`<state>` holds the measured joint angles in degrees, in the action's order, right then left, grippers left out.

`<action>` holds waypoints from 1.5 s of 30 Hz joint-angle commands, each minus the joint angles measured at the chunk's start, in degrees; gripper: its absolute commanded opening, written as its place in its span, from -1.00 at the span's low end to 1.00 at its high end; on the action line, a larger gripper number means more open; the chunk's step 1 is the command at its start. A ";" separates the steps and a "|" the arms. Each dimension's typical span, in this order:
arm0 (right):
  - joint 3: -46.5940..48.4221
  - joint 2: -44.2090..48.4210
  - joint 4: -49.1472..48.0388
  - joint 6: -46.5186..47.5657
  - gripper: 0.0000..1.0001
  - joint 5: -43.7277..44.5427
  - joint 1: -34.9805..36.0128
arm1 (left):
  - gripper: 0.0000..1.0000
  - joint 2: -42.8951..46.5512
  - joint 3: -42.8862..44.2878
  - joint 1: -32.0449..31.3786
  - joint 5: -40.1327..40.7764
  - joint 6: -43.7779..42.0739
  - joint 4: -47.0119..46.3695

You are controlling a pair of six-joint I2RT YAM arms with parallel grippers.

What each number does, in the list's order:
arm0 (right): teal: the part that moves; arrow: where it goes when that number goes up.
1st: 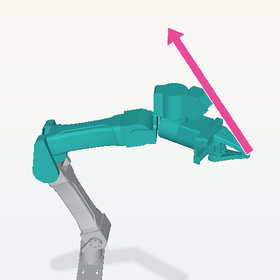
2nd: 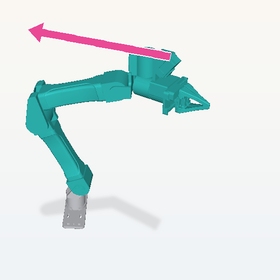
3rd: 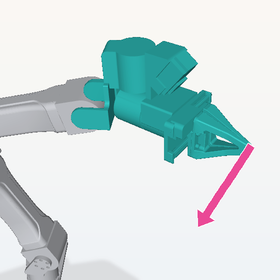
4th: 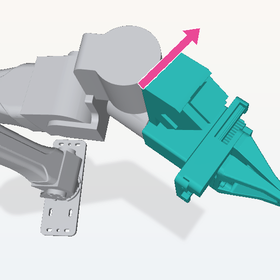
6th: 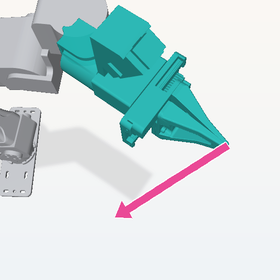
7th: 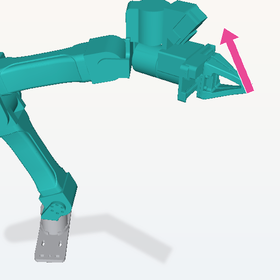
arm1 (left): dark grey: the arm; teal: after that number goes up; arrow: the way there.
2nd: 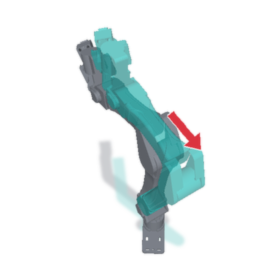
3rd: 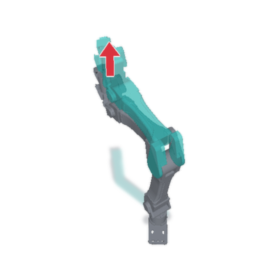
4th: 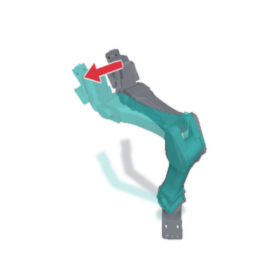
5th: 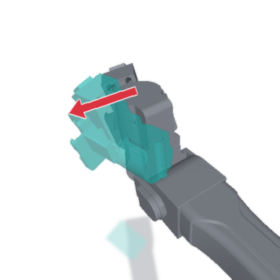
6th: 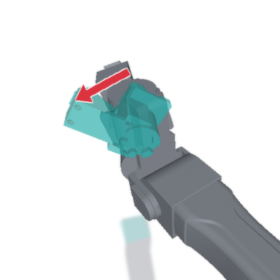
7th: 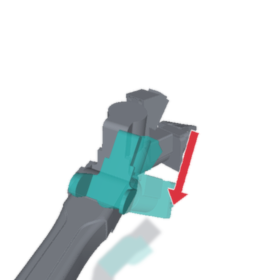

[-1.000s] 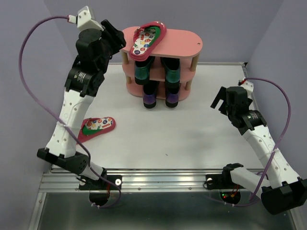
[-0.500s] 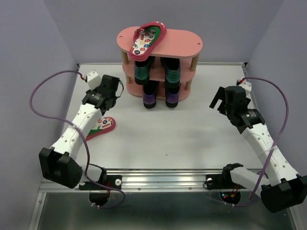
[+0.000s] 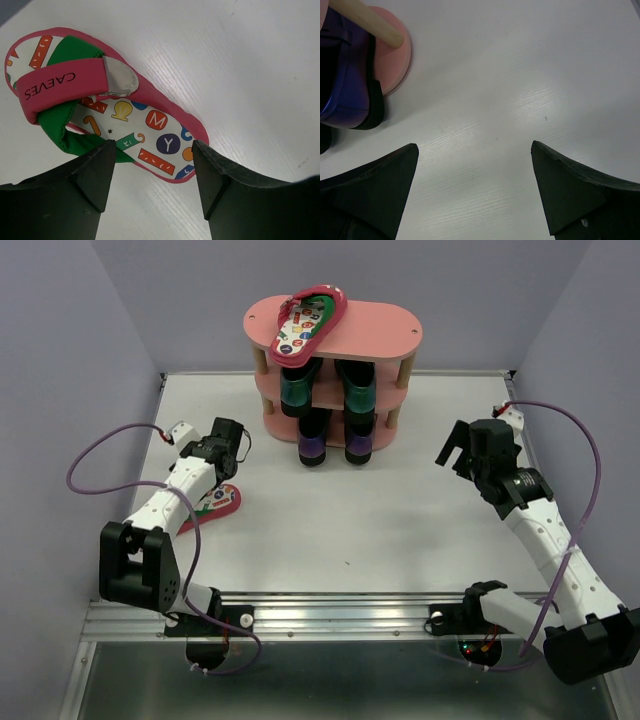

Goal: Place and organize the shoes onto the shoe shelf

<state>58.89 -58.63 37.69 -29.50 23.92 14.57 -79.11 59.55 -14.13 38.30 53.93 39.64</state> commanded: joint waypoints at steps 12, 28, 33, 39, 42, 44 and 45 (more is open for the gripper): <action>0.52 2.03 -2.62 1.46 1.00 1.04 -0.51 | 0.44 -5.35 -2.33 5.25 2.30 7.50 -7.20; 0.08 2.38 -2.62 1.20 1.00 0.16 -0.51 | 0.25 -8.51 -5.41 13.07 -2.18 5.40 -13.71; -0.09 1.86 -2.62 0.76 1.00 0.07 -0.51 | -0.74 -8.34 -5.58 13.34 -5.24 2.67 -14.93; -0.62 2.03 -2.89 0.58 1.00 -0.37 -0.51 | -1.00 -5.71 -7.08 11.06 -8.51 -2.59 -16.52; -0.62 2.20 -2.89 0.58 1.00 -0.19 -0.51 | -1.00 -4.13 -7.26 8.60 -8.51 -5.23 -16.61; -0.45 2.21 -2.89 0.67 1.00 -0.37 -0.51 | -1.00 -3.07 -7.34 5.88 -9.30 -7.34 -16.43; -0.45 2.38 -2.97 0.75 1.00 -0.45 -0.51 | -1.00 -1.94 -7.43 3.43 -9.91 -8.22 -16.17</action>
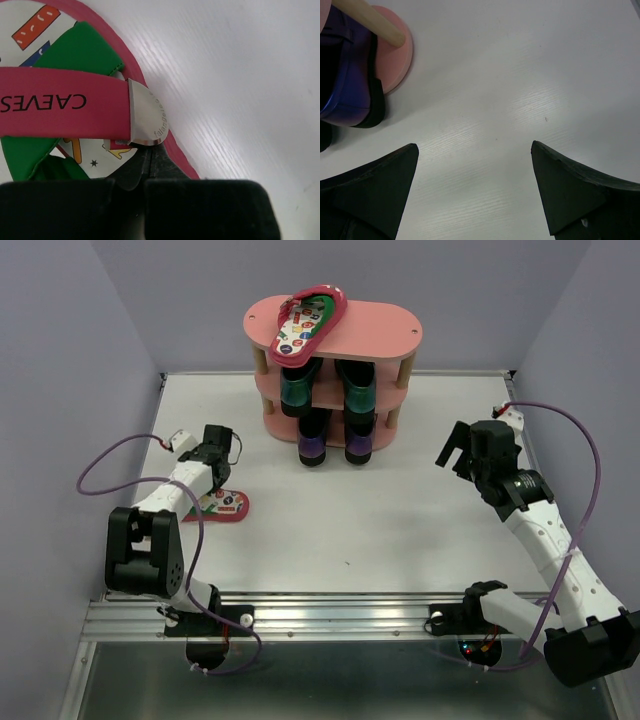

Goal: Place and organize the shoes onto the shoe shelf

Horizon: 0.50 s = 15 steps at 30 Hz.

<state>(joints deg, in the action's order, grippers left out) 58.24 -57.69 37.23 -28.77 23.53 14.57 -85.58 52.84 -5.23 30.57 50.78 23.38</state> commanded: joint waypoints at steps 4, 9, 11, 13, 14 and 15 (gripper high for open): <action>-0.05 1.35 -2.43 -0.23 1.00 -0.76 -0.51 | -1.00 8.58 -1.86 -13.19 -4.37 -5.52 -0.17; 0.12 1.44 -2.52 -0.41 1.00 -1.56 -0.51 | -1.00 13.15 -3.88 -20.68 -6.40 -2.01 2.28; 0.21 1.09 -2.52 -0.23 1.00 -2.52 -0.51 | -1.00 13.77 -4.85 -24.97 -6.75 0.70 2.64; 0.04 1.09 -2.87 -0.41 1.00 -4.53 -0.51 | -1.00 13.69 -5.37 -28.75 -8.23 3.86 2.73; 0.03 1.09 -2.87 -0.41 1.00 -5.41 -0.51 | -1.00 13.51 -5.47 -30.08 -8.24 4.84 2.73; -0.05 1.09 -3.04 -0.41 1.00 -6.21 -0.51 | -1.00 13.16 -5.47 -31.49 -8.50 5.81 2.55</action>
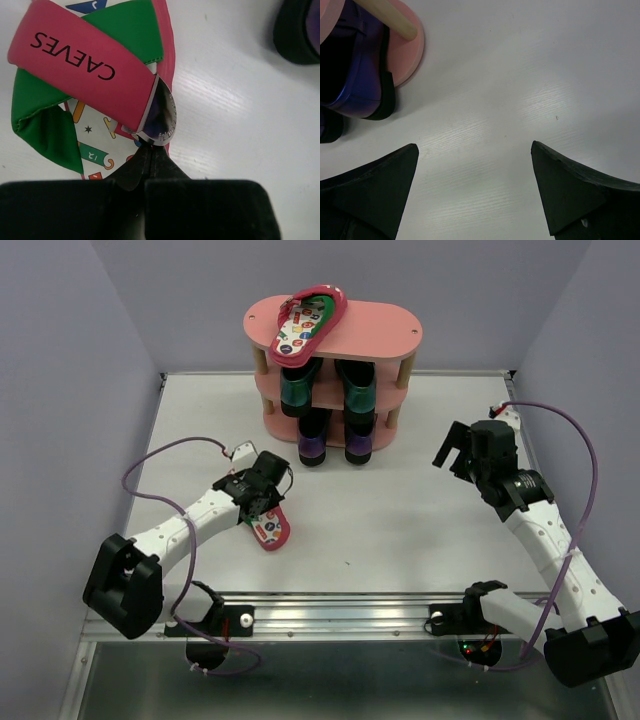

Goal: Place and organize the shoes onto the shoe shelf

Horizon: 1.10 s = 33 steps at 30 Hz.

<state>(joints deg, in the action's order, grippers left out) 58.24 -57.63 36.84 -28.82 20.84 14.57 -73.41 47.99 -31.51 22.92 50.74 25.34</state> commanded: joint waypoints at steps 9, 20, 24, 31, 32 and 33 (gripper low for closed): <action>-5.06 1.82 -5.72 -1.50 1.00 -11.52 -0.51 | 0.03 -4.55 5.18 -15.33 -2.70 11.13 2.16; -4.80 -1.61 -6.95 -2.20 1.00 -8.73 14.59 | 0.24 9.85 14.14 -16.49 8.97 14.12 13.67; -3.40 -7.48 -9.67 -4.58 1.00 -5.64 24.96 | 0.24 15.38 18.01 -10.10 13.20 11.68 17.45; 3.63 -21.53 -15.83 -5.02 1.00 -4.84 39.39 | 0.24 17.33 23.54 2.93 13.03 2.36 19.39; 5.46 -22.96 -17.92 -4.32 1.00 -5.28 41.49 | 0.24 16.81 24.25 4.33 13.03 1.56 19.65; 6.35 -24.36 -18.99 -3.79 1.00 -5.46 42.38 | 0.24 16.54 25.56 4.87 13.03 1.21 19.92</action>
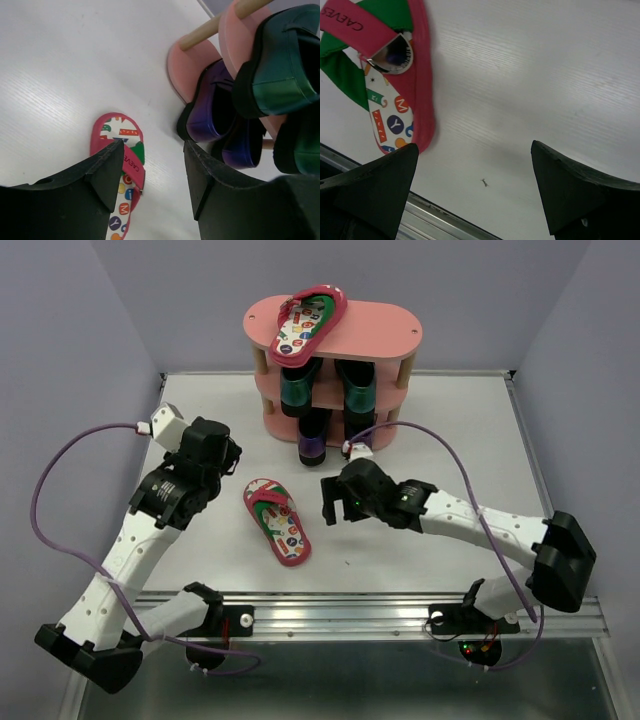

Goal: Place and organize the shoes onto the shoe shelf

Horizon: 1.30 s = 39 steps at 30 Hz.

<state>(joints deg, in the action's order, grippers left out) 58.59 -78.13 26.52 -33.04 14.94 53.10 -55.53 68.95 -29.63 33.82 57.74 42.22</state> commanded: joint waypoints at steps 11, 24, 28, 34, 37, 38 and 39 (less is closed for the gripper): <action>14.44 -18.81 -14.39 5.00 1.00 -5.27 6.22 | 0.24 -0.81 1.80 5.10 -2.71 -5.70 0.23; 25.33 -34.09 -15.10 8.77 0.48 -3.00 7.28 | 0.24 -0.28 0.31 7.39 -4.20 -7.29 -1.78; 27.90 -34.99 -14.22 9.83 -0.25 -1.23 7.28 | 0.24 -0.46 -0.39 7.57 -5.87 -7.11 -2.75; 27.46 -32.53 -13.16 11.33 -0.99 -2.54 7.28 | 0.24 -0.55 -0.74 7.74 -5.70 -7.81 -3.19; 26.06 -28.86 -12.90 12.03 -0.99 -4.30 7.28 | 0.24 -0.46 -0.57 7.92 -5.35 -7.99 -3.19; 25.09 -27.70 -12.90 12.64 -0.99 -4.83 7.28 | 0.23 -0.37 -0.48 8.01 -5.17 -8.08 -3.19; 24.91 -26.56 -12.73 12.91 -0.99 -6.14 7.28 | 0.23 -0.11 -0.39 8.09 -4.91 -8.25 -3.11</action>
<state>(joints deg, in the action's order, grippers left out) 82.72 -113.19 16.51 -21.76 11.68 60.05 -56.73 68.88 -22.13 27.66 50.78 40.49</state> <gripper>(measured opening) 0.191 0.618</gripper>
